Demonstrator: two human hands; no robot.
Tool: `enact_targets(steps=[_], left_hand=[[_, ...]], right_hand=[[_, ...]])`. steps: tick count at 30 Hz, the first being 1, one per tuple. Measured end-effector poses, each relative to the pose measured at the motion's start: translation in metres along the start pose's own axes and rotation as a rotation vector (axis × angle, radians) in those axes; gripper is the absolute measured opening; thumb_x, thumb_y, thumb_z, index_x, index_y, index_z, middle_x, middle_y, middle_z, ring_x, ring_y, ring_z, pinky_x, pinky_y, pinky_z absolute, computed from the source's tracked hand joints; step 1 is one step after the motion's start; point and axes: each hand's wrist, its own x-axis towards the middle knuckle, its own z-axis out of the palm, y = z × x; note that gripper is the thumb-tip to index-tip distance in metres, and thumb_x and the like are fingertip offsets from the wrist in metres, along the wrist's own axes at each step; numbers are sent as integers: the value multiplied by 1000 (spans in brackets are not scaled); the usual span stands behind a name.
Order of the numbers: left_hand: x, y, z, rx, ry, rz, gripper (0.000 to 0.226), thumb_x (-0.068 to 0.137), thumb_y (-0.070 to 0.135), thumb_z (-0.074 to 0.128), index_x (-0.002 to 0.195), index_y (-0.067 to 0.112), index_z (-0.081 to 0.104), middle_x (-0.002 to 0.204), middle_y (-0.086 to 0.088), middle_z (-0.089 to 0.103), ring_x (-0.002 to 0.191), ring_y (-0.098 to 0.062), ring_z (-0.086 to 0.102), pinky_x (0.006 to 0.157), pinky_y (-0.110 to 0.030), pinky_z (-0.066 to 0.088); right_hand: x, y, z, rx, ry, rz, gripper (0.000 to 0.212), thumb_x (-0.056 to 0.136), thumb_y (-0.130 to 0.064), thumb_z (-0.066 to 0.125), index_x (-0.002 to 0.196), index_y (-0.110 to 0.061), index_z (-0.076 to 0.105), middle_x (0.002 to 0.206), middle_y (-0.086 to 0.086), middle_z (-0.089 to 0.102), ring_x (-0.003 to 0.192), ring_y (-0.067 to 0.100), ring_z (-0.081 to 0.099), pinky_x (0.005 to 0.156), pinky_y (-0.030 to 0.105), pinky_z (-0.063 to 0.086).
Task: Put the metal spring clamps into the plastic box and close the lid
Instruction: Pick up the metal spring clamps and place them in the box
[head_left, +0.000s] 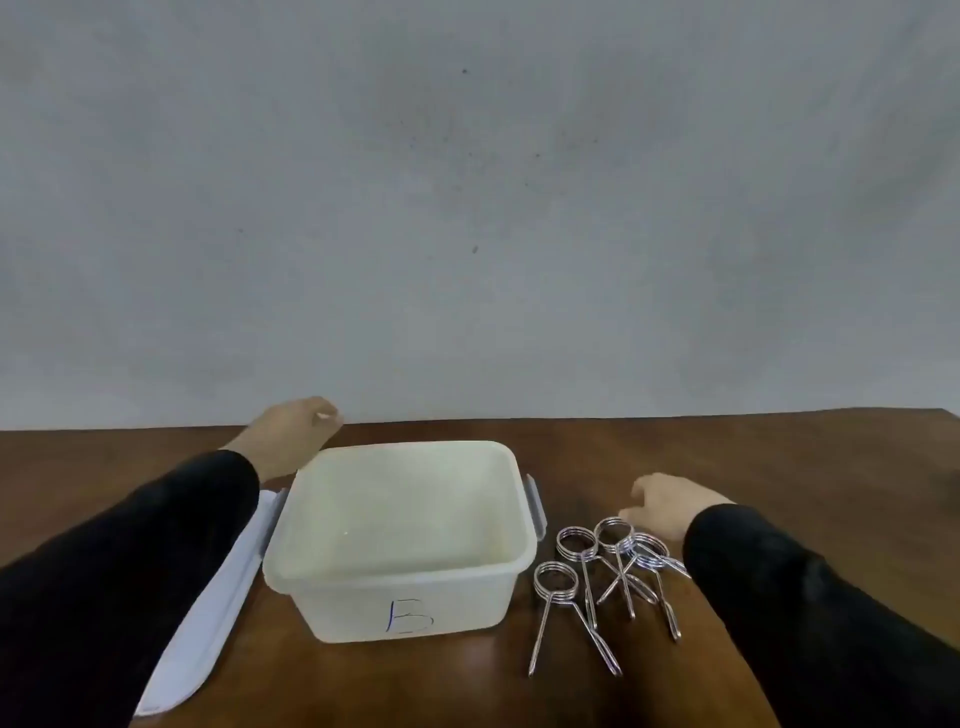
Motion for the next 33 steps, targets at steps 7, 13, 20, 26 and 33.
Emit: enact_targets(steps=[7, 13, 20, 26, 33], left_hand=[[-22, -25, 34, -249, -29, -94, 34, 104, 28, 48, 130, 16, 66, 127, -5, 66, 112, -20, 57, 92, -33, 40], [-25, -34, 42, -264, 34, -138, 39, 104, 14, 39, 136, 17, 61, 136, -4, 61, 121, -23, 54, 93, -31, 39], [-33, -36, 47, -372, 36, -185, 40, 106, 20, 37, 141, 21, 56, 134, -6, 61, 113, -24, 56, 89, -33, 42], [-35, -37, 47, -448, 22, -176, 38, 105, 21, 39, 138, 22, 57, 120, 1, 62, 106, -20, 57, 82, -31, 42], [-33, -41, 38, -544, -58, -146, 27, 101, 24, 46, 122, 25, 61, 112, 4, 67, 100, -13, 63, 70, -26, 45]], right_hand=[[13, 12, 28, -78, -103, -46, 35, 96, -29, 63, 128, -17, 62, 128, 4, 64, 114, 20, 61, 97, 29, 47], [32, 14, 49, -196, -112, -85, 28, 97, -20, 61, 124, -18, 68, 129, 5, 64, 118, 23, 60, 100, 31, 46], [34, 21, 63, -196, 1, -106, 16, 94, -16, 59, 85, -27, 65, 103, 3, 63, 93, 22, 63, 81, 30, 50], [31, 13, 36, -261, 1, -148, 17, 98, -17, 57, 105, -14, 72, 101, 2, 61, 90, 19, 61, 88, 30, 49], [-5, -58, -63, -45, 293, -253, 12, 95, -21, 62, 96, -21, 75, 84, -4, 64, 71, 11, 56, 63, 25, 40]])
